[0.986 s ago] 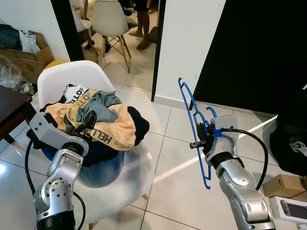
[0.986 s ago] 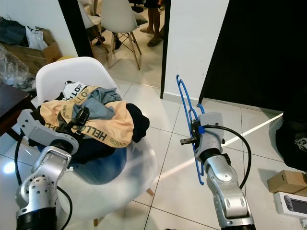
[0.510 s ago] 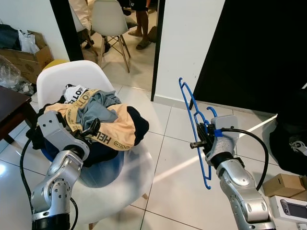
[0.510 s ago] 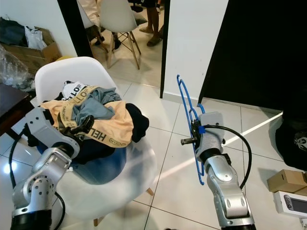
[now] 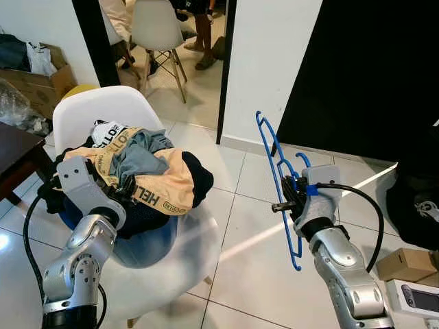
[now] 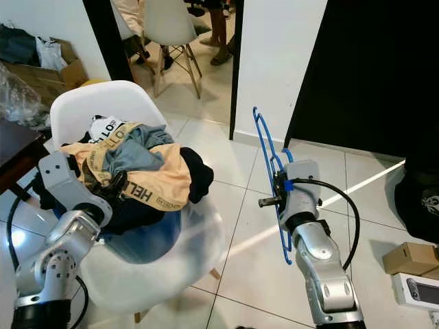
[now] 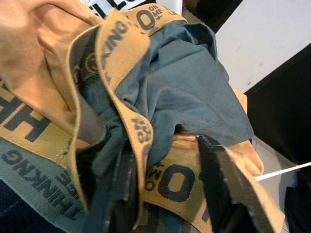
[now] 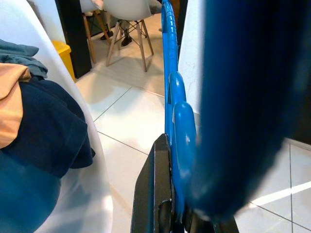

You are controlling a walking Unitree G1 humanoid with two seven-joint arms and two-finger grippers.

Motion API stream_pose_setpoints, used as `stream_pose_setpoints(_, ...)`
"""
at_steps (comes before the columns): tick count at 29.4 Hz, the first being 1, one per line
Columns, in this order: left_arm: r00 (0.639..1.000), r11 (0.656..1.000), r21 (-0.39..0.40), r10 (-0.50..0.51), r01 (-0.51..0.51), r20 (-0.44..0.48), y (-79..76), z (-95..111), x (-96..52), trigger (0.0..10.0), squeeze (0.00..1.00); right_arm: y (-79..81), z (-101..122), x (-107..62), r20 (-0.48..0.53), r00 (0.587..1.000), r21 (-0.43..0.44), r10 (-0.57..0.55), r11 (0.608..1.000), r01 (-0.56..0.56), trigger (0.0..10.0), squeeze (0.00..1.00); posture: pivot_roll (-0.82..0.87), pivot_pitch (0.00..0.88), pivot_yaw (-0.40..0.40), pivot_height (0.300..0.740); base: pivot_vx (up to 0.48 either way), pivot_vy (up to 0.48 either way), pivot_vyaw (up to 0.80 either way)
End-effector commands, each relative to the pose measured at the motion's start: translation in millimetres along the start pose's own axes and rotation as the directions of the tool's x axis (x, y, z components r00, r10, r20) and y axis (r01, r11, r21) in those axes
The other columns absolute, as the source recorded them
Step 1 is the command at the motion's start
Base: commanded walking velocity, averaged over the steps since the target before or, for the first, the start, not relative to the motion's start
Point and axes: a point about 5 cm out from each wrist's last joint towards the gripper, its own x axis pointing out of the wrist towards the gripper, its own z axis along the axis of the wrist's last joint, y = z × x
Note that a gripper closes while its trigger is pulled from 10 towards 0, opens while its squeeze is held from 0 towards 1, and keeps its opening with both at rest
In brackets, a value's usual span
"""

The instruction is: Hang hanger

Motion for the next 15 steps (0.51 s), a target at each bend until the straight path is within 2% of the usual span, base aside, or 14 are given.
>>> stream_pose_setpoints(1,0.999,1.000,0.019,0.021,-0.020,-0.030,5.2,-5,-1.2,0.0,0.00,-2.9,-2,-1.6,-0.015,1.000,-0.003,-0.015,1.000,0.015,10.0,0.00,-0.02,0.156,-0.020,0.740,0.000,0.000,0.00)
stream_pose_setpoints(6,0.999,1.000,0.016,0.010,-0.010,-0.034,2.6,-5,-0.7,0.0,0.00,-2.7,-3,-1.8,-0.016,1.000,-0.002,-0.015,1.000,0.015,10.0,0.00,-0.01,0.155,-0.019,0.740,0.000,0.000,0.00)
stream_pose_setpoints(9,0.999,0.999,-0.026,-0.034,0.034,-0.006,-3.7,0,-0.1,0.0,0.00,-2.8,-3,-1.6,-0.016,1.000,-0.001,-0.015,1.000,0.015,10.0,0.00,-0.02,0.155,-0.019,0.740,0.000,0.000,0.00)
stream_pose_setpoints(10,0.996,0.995,-0.047,-0.082,0.083,0.026,-11.1,6,-0.2,0.0,0.00,-2.9,-3,-1.5,-0.016,1.000,-0.001,-0.015,1.000,0.015,10.0,0.00,-0.02,0.156,-0.019,0.740,0.000,0.000,0.00)
stream_pose_setpoints(11,0.996,0.995,-0.047,-0.082,0.083,0.026,-11.1,6,-0.2,0.0,0.00,-2.9,-3,-1.5,-0.016,1.000,-0.001,-0.015,1.000,0.015,10.0,0.00,-0.02,0.156,-0.019,0.740,0.000,0.000,0.00)
stream_pose_setpoints(15,0.953,0.958,-0.078,-0.260,0.274,0.155,-42.0,36,-2.8,0.0,0.00,-3.1,-3,-0.9,-0.016,1.000,0.000,-0.017,1.000,0.017,10.0,0.00,-0.02,0.155,-0.018,0.740,0.000,0.000,0.00)
